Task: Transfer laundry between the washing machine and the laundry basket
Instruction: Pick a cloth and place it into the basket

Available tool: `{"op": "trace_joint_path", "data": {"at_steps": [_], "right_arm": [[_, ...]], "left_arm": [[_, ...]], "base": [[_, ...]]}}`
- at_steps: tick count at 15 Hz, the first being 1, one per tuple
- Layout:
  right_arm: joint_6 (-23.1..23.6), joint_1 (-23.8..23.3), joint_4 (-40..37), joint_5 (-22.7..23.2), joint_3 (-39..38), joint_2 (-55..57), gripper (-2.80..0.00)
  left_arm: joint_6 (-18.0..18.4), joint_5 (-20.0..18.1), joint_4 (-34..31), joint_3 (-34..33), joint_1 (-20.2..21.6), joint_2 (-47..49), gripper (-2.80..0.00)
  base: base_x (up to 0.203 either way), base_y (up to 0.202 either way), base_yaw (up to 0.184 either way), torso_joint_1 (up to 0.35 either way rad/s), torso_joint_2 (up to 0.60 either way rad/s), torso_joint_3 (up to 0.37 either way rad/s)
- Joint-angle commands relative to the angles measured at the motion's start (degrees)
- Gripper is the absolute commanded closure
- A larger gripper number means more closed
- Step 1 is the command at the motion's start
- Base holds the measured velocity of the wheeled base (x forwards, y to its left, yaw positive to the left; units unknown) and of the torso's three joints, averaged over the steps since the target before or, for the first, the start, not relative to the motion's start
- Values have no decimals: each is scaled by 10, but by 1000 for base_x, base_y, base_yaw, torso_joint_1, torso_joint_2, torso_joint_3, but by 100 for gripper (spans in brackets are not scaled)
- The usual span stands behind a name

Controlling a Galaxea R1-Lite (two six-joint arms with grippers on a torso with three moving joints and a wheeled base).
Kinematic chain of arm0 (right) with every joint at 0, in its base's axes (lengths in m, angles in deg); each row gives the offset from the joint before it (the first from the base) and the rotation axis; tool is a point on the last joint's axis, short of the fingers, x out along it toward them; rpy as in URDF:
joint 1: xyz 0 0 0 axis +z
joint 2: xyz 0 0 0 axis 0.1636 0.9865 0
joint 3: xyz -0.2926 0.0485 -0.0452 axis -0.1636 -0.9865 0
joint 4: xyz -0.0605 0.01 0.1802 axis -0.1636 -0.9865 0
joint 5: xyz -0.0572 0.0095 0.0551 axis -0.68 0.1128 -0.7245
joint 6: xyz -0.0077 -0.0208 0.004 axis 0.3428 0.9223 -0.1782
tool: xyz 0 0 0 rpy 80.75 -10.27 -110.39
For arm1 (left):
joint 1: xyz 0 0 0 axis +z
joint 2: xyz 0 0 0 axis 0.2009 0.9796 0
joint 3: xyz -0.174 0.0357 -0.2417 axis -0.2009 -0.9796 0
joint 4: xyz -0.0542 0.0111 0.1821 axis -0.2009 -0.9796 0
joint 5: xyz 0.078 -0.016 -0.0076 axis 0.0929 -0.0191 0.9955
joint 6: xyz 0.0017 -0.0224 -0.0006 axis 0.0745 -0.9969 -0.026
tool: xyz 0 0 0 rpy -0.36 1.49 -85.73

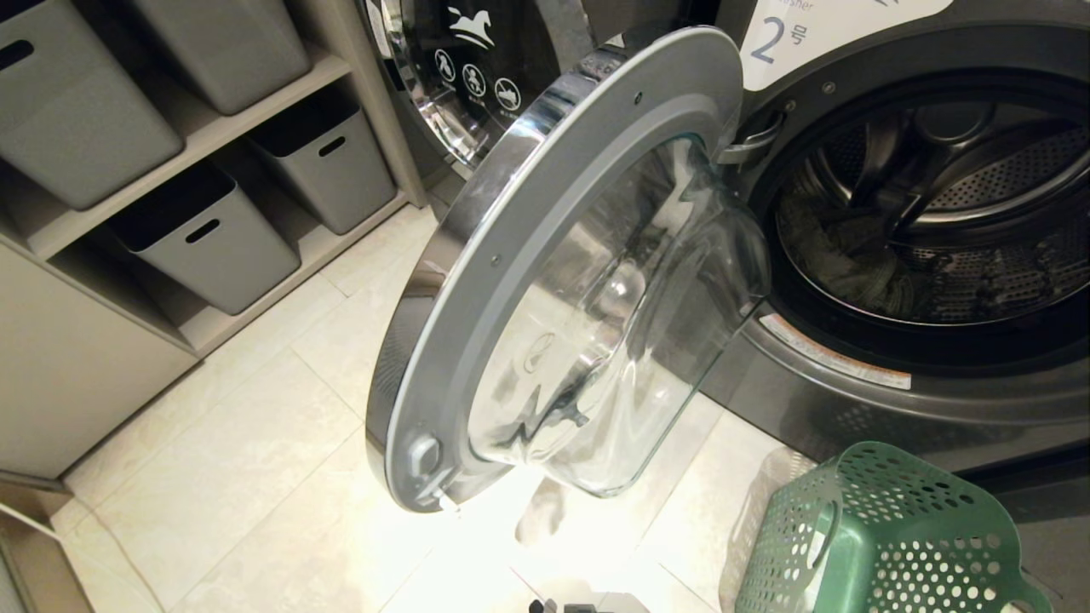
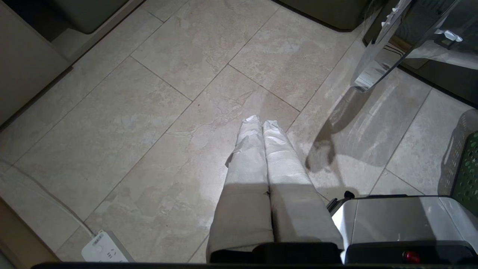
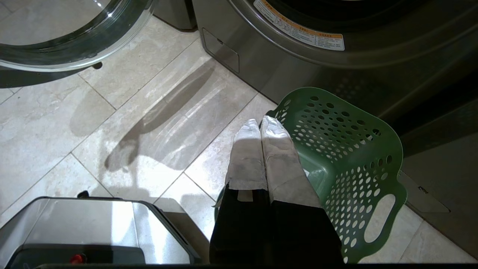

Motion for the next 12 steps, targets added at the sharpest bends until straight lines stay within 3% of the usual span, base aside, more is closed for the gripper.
{"op": "trace_joint_path", "data": {"at_steps": [1,12], "right_arm": [[0,0,0,0,0,1,0],[-2,0,0,0,0,1,0]], "left_arm": [[0,0,0,-1,0,1,0],[1,0,1,-1,0,1,0]], "base": [[0,0,0,0,0,0],[0,0,0,0,0,0]]}}
